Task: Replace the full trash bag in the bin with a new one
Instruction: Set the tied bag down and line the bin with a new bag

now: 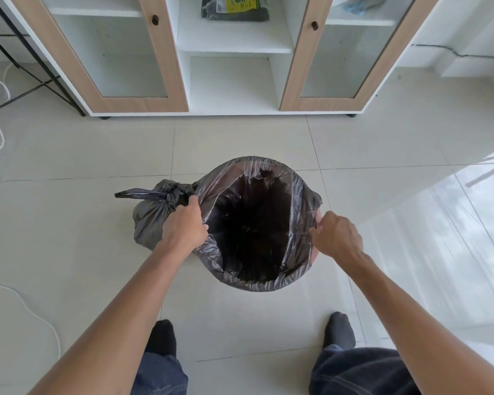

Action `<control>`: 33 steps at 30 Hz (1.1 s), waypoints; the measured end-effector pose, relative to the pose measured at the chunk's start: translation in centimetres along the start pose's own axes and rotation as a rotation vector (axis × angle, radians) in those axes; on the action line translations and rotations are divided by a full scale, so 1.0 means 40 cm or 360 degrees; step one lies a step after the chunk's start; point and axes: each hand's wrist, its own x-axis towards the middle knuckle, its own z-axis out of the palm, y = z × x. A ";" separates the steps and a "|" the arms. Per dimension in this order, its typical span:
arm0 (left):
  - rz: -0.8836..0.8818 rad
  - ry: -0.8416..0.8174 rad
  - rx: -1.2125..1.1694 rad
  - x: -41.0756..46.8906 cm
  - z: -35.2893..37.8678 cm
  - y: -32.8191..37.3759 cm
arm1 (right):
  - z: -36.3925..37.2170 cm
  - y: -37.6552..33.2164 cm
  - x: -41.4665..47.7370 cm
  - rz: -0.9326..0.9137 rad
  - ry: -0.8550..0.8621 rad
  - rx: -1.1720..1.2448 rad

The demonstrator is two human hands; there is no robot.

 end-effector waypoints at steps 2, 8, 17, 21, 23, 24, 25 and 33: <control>0.0008 0.0013 0.0040 0.005 0.002 0.006 | 0.012 0.003 0.012 0.0034 -0.0015 0.0168; -0.0016 -0.0016 0.0249 0.015 0.002 0.010 | 0.018 0.013 0.075 0.0312 -0.0082 0.0933; -0.0172 -0.0069 0.0275 0.044 0.035 0.015 | -0.020 0.033 0.111 0.0487 -0.0587 0.1991; -0.0174 -0.0057 0.0284 0.045 0.036 0.016 | -0.025 0.032 0.142 0.0486 -0.0556 0.2101; -0.0173 -0.0055 0.0291 0.041 0.034 0.021 | -0.021 0.026 0.155 0.0561 -0.0459 0.2167; -0.0173 -0.0057 0.0294 0.038 0.032 0.024 | -0.018 0.024 0.161 0.0601 -0.0407 0.2165; -0.0175 -0.0059 0.0295 0.036 0.030 0.028 | -0.014 0.021 0.168 0.0631 -0.0353 0.2155; -0.0202 -0.0093 0.0218 0.031 0.029 0.042 | 0.005 0.025 0.219 0.0581 -0.0236 0.1857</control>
